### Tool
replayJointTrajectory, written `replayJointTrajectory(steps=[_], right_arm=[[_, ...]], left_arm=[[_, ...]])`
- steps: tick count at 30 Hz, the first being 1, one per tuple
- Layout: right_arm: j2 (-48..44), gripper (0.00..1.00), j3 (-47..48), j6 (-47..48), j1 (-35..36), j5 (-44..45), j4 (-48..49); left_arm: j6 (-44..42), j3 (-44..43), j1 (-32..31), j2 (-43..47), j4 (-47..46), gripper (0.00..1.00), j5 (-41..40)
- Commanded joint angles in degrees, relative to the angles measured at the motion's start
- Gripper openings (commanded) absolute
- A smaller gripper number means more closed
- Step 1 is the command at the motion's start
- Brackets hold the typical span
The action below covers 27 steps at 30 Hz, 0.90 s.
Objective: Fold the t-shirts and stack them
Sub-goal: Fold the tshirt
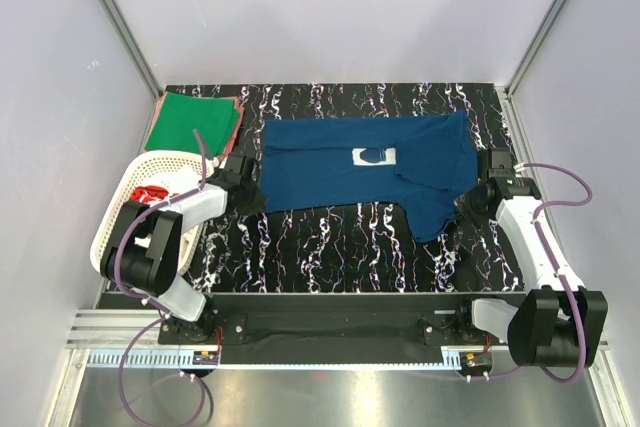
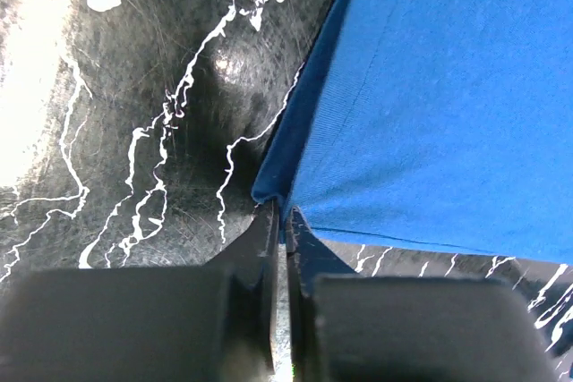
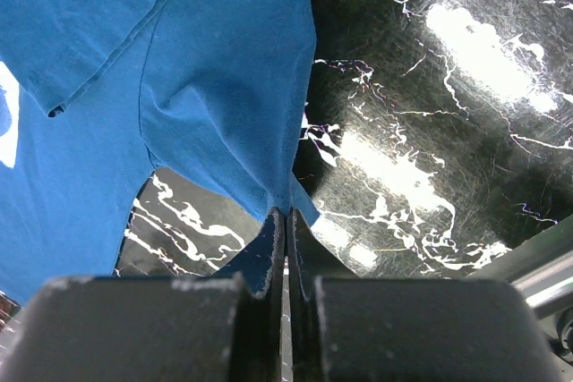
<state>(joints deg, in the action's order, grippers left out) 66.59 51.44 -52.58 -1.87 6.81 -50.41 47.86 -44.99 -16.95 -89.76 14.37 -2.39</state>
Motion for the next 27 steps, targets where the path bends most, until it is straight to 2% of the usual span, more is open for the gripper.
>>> replayJointTrajectory(steps=[1,9,21,27], right_arm=[[-0.67,0.00,2.44,0.72,0.20,0.57,1.19],[-1.11,0.00,7.35,1.69,0.29,5.41,-2.67],[-10.77,0.00,-0.28,2.04,0.37,3.04,-5.75],[-14.64,0.00,1.29,4.23,0.37,3.12,-3.65]], left_arm=[[-1.10,-2.64,-0.45,0.11,0.74,0.00,-2.79],[-3.03,-4.93,-1.15,1.86,4.70,0.00,-3.23],[-3.56,-0.10,-1.95,7.39,5.93,0.00,-5.43],[-4.17,-2.10,-2.12,9.60,6.63,0.00,-3.32]])
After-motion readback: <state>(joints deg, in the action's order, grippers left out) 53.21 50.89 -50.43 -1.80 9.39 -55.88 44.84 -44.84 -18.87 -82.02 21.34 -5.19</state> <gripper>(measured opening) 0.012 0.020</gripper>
